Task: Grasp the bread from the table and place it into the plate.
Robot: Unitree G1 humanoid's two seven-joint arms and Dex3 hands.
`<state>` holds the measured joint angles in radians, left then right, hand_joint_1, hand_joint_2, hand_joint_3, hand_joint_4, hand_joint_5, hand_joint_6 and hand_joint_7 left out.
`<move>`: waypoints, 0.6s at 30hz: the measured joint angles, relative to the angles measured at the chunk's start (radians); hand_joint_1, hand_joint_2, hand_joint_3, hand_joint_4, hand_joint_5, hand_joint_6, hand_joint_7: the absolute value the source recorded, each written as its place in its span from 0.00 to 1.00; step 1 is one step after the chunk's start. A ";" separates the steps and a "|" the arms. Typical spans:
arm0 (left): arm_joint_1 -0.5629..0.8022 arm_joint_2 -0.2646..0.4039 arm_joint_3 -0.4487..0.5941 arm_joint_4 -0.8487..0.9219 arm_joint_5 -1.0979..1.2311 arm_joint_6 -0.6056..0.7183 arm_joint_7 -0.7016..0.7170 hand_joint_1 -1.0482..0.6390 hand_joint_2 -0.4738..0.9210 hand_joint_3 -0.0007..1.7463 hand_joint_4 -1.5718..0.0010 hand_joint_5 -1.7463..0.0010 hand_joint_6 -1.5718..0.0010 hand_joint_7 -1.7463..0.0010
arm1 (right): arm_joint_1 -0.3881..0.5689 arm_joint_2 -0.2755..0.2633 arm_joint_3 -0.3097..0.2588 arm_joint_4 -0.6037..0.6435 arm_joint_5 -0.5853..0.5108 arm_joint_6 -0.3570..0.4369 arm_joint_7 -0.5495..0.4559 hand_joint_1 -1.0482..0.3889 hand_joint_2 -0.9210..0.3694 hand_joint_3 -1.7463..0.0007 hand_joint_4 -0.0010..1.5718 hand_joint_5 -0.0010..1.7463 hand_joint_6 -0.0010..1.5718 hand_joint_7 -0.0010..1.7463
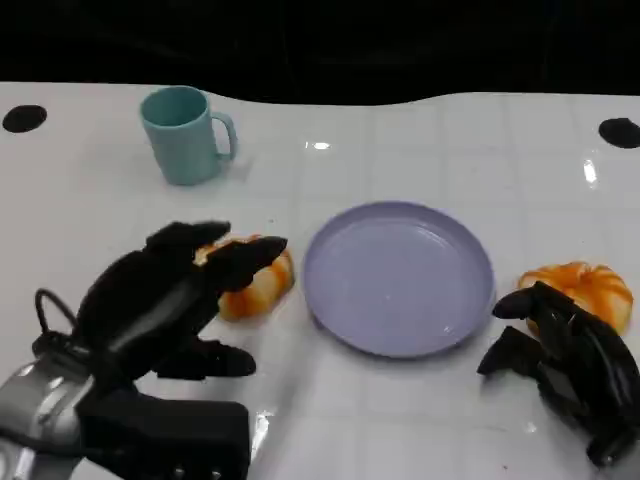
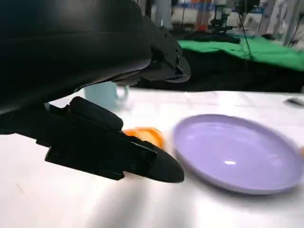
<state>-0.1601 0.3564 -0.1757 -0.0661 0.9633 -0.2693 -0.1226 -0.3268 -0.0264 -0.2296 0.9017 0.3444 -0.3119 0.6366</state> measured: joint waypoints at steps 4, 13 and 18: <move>-0.030 0.019 -0.050 -0.016 0.096 0.043 0.051 0.18 0.99 0.00 1.00 0.97 0.87 0.99 | 0.001 0.003 0.000 -0.014 0.000 0.020 -0.001 0.34 0.00 0.88 0.42 0.89 0.38 0.72; -0.097 0.013 -0.117 0.031 0.088 0.137 0.029 0.22 0.96 0.00 0.93 0.94 0.88 0.99 | 0.005 0.000 0.002 -0.016 -0.004 0.012 -0.006 0.34 0.00 0.86 0.43 0.90 0.38 0.74; -0.212 -0.033 -0.168 0.213 0.053 0.211 -0.024 0.23 0.96 0.00 0.90 0.93 0.87 0.99 | 0.007 0.001 0.006 -0.014 -0.004 0.000 -0.004 0.34 0.00 0.87 0.42 0.90 0.38 0.74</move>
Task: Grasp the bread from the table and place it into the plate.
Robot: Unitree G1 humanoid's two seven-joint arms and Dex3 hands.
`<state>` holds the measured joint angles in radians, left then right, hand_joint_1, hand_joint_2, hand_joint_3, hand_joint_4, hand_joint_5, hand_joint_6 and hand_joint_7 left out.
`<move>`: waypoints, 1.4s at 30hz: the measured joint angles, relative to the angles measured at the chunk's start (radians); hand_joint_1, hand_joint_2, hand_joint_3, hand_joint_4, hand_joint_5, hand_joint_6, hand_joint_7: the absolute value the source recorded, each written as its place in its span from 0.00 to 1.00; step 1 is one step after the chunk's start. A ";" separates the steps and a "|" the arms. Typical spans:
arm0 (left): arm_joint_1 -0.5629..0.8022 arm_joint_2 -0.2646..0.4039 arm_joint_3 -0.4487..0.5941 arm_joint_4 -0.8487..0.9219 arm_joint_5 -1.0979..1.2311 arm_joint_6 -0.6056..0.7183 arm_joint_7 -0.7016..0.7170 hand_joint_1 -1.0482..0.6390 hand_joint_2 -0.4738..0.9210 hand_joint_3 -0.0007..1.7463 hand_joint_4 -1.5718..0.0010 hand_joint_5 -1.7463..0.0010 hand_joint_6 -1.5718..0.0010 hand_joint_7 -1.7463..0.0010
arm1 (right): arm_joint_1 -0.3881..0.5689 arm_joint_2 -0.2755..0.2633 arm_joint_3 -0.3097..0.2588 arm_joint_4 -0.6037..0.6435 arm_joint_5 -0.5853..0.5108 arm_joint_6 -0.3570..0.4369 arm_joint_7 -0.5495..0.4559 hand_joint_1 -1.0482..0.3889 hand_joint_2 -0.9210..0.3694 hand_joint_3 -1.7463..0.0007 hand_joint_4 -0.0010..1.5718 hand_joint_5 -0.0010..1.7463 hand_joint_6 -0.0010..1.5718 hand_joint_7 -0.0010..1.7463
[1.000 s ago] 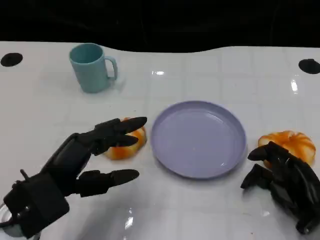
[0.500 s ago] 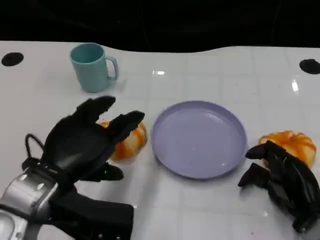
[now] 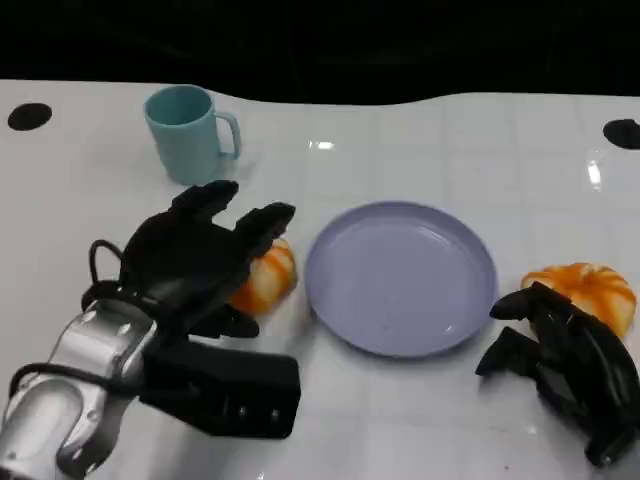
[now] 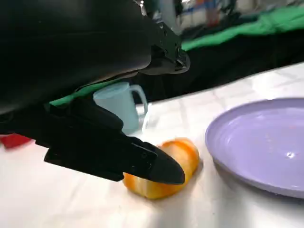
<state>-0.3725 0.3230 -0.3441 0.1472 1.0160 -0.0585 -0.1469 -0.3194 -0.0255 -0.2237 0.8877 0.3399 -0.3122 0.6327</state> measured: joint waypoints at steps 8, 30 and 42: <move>-0.136 -0.045 -0.066 0.210 -0.024 0.059 -0.015 0.21 0.96 0.00 0.88 0.94 0.87 1.00 | 0.003 -0.004 -0.001 -0.007 0.000 0.004 -0.008 0.34 0.00 0.88 0.43 0.89 0.39 0.73; -0.482 -0.226 -0.197 1.053 -0.188 0.001 0.171 0.25 0.97 0.00 0.87 0.95 0.83 0.99 | 0.012 -0.005 0.002 -0.021 0.001 -0.001 -0.002 0.35 0.00 0.86 0.42 0.88 0.38 0.73; -0.498 -0.231 -0.177 1.135 -0.275 -0.073 0.271 0.45 1.00 0.17 0.61 0.05 0.67 0.13 | 0.013 -0.005 0.000 -0.022 0.006 0.004 0.002 0.35 0.00 0.88 0.43 0.89 0.38 0.73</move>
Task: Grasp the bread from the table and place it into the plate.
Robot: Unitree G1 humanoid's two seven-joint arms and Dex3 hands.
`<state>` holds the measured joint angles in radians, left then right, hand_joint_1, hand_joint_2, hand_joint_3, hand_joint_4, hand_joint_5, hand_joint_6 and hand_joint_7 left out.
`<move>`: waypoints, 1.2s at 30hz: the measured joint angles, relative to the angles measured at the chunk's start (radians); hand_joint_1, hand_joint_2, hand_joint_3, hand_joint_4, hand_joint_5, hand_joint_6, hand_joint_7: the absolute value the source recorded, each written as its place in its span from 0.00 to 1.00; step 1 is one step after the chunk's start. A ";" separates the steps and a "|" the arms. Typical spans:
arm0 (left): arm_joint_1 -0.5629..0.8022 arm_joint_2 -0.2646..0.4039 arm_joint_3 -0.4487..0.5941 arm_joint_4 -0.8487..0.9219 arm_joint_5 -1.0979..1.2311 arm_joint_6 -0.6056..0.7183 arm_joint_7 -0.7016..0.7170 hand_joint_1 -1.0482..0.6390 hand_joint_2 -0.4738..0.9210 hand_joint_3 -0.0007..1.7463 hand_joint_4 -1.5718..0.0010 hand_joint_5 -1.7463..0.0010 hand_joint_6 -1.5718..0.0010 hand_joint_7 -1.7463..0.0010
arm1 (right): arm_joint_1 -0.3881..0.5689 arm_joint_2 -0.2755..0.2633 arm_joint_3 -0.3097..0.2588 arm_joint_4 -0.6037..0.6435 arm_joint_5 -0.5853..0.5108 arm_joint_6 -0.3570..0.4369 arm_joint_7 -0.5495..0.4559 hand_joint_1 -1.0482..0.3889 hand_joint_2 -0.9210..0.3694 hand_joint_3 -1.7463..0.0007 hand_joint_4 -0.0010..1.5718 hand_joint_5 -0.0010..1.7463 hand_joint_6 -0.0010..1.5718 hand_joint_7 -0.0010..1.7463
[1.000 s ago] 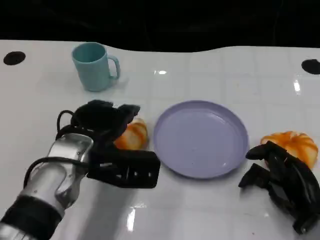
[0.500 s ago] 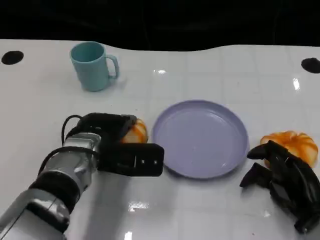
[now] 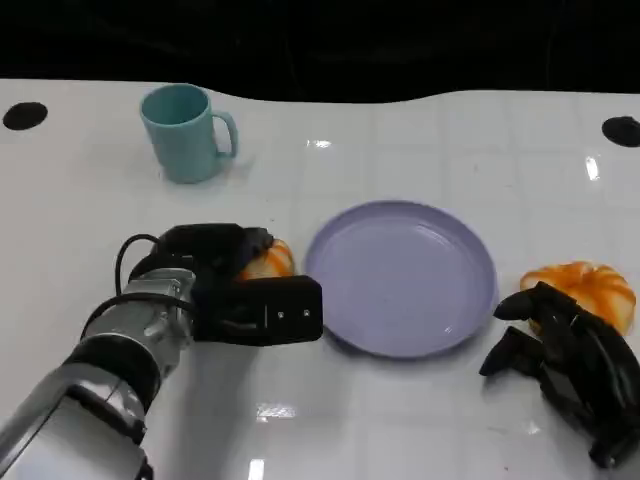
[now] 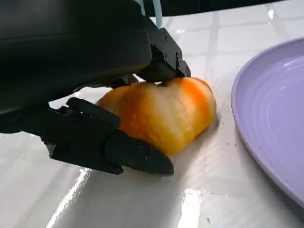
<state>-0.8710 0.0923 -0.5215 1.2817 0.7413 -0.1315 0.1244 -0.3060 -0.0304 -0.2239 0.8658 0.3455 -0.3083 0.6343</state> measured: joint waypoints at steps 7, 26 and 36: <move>0.012 -0.001 0.002 0.010 -0.005 0.005 0.113 0.43 1.00 0.25 0.56 0.00 0.74 0.00 | -0.002 0.000 -0.007 -0.006 0.011 0.023 0.015 0.35 0.00 0.87 0.42 0.88 0.39 0.71; 0.022 0.053 0.105 -0.086 -0.116 -0.072 0.306 0.51 0.85 0.49 0.49 0.00 0.65 0.00 | -0.002 -0.009 -0.014 0.012 0.002 -0.010 0.021 0.36 0.00 0.86 0.43 0.90 0.40 0.69; 0.022 0.044 0.112 -0.140 -0.122 -0.122 0.334 0.51 0.81 0.53 0.47 0.00 0.62 0.00 | -0.002 -0.008 -0.012 0.012 -0.002 -0.016 0.016 0.36 0.00 0.84 0.43 0.90 0.40 0.70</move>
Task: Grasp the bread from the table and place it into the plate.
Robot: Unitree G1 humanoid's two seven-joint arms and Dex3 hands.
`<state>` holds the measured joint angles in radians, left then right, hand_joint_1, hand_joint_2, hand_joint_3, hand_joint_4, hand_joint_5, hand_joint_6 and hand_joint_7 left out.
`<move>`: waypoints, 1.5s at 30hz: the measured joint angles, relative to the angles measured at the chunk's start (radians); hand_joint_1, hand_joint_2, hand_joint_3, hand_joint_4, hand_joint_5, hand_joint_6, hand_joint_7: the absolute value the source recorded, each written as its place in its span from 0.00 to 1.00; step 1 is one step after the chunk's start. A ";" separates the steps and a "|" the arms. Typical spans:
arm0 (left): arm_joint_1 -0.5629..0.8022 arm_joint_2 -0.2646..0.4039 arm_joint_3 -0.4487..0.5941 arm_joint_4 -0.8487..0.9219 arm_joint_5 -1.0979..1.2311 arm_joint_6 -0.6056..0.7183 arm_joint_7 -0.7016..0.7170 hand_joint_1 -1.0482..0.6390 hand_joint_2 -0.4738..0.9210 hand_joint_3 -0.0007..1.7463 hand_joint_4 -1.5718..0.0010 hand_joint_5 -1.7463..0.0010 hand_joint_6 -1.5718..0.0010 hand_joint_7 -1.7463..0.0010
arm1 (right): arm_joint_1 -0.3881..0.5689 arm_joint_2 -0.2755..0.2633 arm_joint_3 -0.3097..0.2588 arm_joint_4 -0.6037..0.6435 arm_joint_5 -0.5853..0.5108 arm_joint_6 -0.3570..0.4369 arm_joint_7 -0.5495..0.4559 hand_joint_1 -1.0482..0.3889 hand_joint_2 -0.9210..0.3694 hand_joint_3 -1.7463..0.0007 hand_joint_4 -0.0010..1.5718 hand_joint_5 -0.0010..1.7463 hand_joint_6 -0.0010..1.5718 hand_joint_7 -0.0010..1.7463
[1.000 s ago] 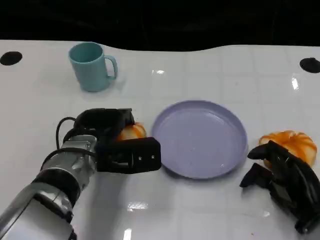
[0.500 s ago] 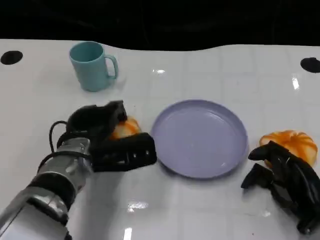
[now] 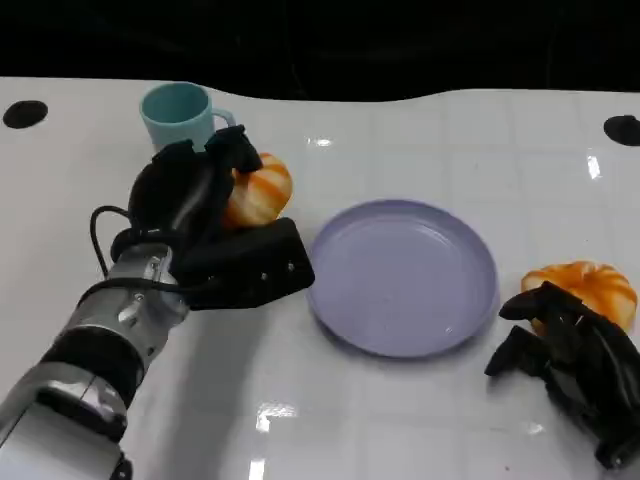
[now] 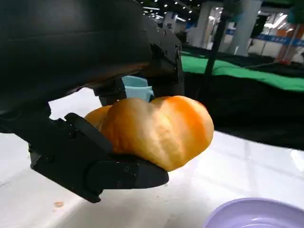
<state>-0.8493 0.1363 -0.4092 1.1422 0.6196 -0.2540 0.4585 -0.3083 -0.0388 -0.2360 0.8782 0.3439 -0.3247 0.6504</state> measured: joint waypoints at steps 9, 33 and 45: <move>-0.011 -0.023 -0.017 -0.050 0.001 -0.183 -0.002 0.54 0.71 0.69 0.42 0.00 0.54 0.00 | 0.000 -0.001 0.006 0.002 -0.003 -0.007 -0.001 0.36 0.00 0.84 0.43 0.91 0.39 0.72; -0.091 -0.157 -0.161 0.053 0.063 -0.267 -0.176 0.48 0.71 0.75 0.39 0.00 0.51 0.00 | 0.001 0.000 0.015 0.006 -0.001 -0.018 0.005 0.36 0.00 0.84 0.42 0.90 0.39 0.72; -0.128 -0.149 -0.177 0.077 0.063 -0.187 -0.352 0.29 1.00 0.22 0.95 0.65 0.83 0.88 | -0.001 0.000 0.011 0.007 0.001 -0.013 0.011 0.36 0.00 0.86 0.43 0.87 0.39 0.70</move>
<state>-0.9778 -0.0131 -0.5865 1.2188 0.6827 -0.4414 0.1062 -0.3091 -0.0390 -0.2247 0.8855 0.3453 -0.3377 0.6610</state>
